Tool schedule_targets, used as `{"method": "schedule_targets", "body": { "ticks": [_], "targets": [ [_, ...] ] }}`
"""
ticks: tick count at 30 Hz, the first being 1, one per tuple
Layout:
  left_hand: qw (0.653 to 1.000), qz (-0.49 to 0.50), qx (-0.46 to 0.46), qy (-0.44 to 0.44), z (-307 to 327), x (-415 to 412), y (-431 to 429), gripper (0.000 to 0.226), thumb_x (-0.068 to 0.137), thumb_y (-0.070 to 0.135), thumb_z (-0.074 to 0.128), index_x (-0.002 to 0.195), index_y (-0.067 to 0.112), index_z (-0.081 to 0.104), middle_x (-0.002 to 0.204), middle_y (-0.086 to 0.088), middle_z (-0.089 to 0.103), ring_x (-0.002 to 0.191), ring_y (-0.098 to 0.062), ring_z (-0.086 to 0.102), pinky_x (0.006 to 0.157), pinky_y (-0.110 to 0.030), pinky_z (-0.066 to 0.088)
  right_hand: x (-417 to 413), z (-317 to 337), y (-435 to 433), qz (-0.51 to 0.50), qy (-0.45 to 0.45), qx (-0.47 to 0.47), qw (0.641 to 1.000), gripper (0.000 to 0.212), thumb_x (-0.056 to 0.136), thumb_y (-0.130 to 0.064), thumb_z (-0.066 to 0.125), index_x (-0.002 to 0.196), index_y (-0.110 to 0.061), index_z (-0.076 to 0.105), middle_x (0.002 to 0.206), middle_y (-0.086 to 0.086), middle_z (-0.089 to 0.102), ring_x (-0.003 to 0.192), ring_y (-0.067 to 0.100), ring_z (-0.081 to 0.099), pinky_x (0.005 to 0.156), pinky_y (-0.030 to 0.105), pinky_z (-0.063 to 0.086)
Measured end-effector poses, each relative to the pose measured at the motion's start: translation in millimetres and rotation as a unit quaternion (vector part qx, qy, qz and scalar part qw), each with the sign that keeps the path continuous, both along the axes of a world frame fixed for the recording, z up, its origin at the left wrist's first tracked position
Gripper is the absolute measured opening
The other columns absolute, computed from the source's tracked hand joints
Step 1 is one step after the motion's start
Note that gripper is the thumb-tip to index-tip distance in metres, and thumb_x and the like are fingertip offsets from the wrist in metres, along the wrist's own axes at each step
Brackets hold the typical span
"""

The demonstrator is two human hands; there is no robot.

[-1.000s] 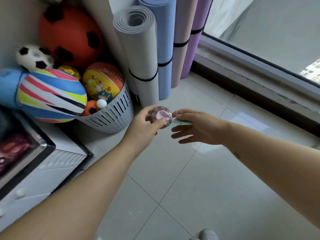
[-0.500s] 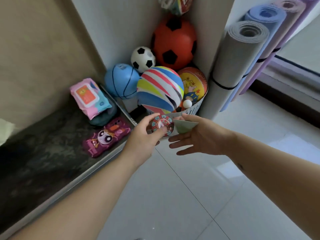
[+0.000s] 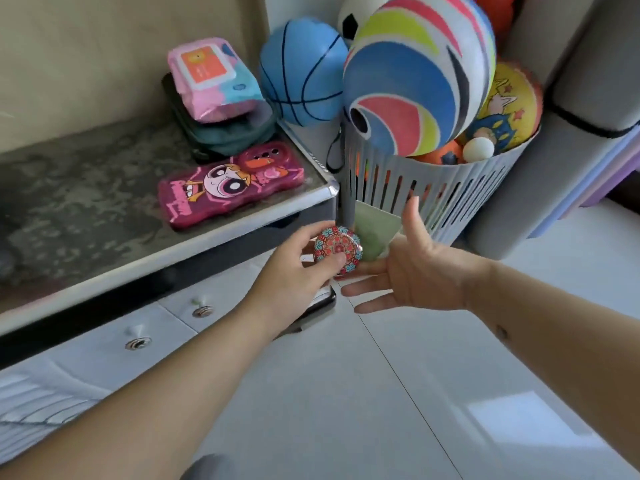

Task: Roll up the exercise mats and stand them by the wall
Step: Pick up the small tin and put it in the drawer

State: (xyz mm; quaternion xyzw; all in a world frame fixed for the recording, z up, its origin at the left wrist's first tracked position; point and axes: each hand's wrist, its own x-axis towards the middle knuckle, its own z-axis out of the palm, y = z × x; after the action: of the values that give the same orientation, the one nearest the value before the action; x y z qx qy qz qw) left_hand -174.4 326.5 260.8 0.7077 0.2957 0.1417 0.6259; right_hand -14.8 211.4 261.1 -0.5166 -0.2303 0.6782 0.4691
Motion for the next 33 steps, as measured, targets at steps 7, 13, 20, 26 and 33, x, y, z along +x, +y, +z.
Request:
{"method": "schedule_targets", "body": {
  "ticks": [7, 13, 20, 26, 33],
  "targets": [
    [0.998, -0.001, 0.027, 0.056, -47, -23, 11, 0.046, 0.078, 0.03, 0.078, 0.109, 0.051, 0.051, 0.116, 0.008, 0.06, 0.098, -0.01, 0.065, 0.087, -0.03, 0.054, -26, -45, 16, -0.028, -0.043, 0.016, 0.999, 0.048, 0.079, -0.022, 0.074, 0.122, -0.019, 0.054, 0.109, 0.012, 0.068, 0.097, 0.025, 0.067, 0.09, 0.043, 0.053],
    [0.997, 0.018, 0.02, 0.076, -39, -50, 10, 0.037, 0.082, 0.028, 0.074, 0.111, 0.033, 0.052, 0.117, 0.01, 0.06, 0.094, -0.011, 0.067, 0.084, -0.035, 0.056, -57, -41, 32, -0.086, -0.026, 0.005, 0.996, 0.043, 0.07, -0.013, 0.072, 0.106, -0.023, 0.052, 0.098, 0.009, 0.067, 0.085, 0.024, 0.067, 0.092, 0.046, 0.052],
    [0.987, 0.022, 0.066, 0.144, -29, -137, 27, 0.017, 0.09, 0.037, 0.062, 0.107, 0.036, 0.057, 0.108, 0.018, 0.06, 0.095, -0.005, 0.063, 0.085, -0.029, 0.052, -117, -21, 35, -0.112, -0.066, -0.003, 0.991, 0.04, 0.084, -0.006, 0.068, 0.118, -0.021, 0.052, 0.112, 0.011, 0.065, 0.096, 0.026, 0.069, 0.081, 0.039, 0.057],
    [0.963, 0.034, 0.117, 0.24, -13, -224, 45, 0.027, 0.093, 0.035, 0.057, 0.12, 0.035, 0.054, 0.116, 0.01, 0.054, 0.094, -0.005, 0.057, 0.061, -0.017, 0.04, -177, 18, 31, -0.166, -0.084, -0.002, 0.983, 0.04, 0.086, -0.006, 0.067, 0.119, -0.021, 0.049, 0.118, 0.017, 0.061, 0.096, 0.03, 0.067, 0.074, 0.038, 0.057],
    [0.921, -0.011, 0.225, 0.318, -11, -241, 50, 0.052, 0.097, 0.036, 0.05, 0.145, 0.038, 0.033, 0.146, -0.002, 0.037, 0.126, -0.02, 0.045, 0.097, -0.026, 0.039, -222, 16, 29, -0.202, -0.066, -0.007, 0.977, 0.04, 0.088, -0.009, 0.066, 0.122, -0.019, 0.048, 0.117, 0.018, 0.061, 0.099, 0.032, 0.067, 0.084, 0.043, 0.055]
  ]
}}
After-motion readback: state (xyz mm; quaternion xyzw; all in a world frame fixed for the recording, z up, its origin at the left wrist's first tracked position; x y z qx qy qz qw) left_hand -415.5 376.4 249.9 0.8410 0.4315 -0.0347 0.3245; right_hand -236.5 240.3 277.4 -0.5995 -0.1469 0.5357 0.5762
